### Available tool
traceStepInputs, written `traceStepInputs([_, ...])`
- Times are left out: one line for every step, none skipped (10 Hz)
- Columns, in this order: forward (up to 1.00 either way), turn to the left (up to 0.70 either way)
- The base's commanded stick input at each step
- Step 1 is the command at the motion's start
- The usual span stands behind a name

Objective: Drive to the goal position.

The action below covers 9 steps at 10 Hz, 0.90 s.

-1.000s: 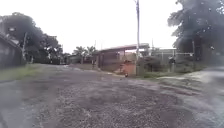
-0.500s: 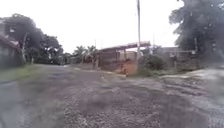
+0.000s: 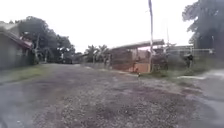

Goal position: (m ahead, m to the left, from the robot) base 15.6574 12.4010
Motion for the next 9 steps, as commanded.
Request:
traceStepInputs([0.7,0.0])
traceStepInputs([0.7,0.0])
traceStepInputs([0.7,0.07])
traceStepInputs([0.7,0.35])
traceStepInputs([0.7,0.35])
traceStepInputs([0.7,0.35])
traceStepInputs([0.7,0.35])
traceStepInputs([0.7,0.35])
traceStepInputs([0.7,0.35])
